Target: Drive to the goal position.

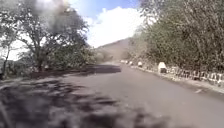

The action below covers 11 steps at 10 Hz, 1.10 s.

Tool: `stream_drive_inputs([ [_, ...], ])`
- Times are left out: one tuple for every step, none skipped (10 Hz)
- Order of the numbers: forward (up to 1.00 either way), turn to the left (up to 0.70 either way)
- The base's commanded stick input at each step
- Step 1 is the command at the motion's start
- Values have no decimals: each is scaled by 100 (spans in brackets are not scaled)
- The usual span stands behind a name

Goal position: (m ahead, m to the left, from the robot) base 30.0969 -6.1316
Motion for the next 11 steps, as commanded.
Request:
stream_drive_inputs([
  [70, 0],
  [70, 0],
  [70, 0],
  [70, 0],
  [70, 0],
  [70, 0],
  [70, 0],
  [70, 0],
  [70, 0],
  [70, 0],
  [70, 0],
])
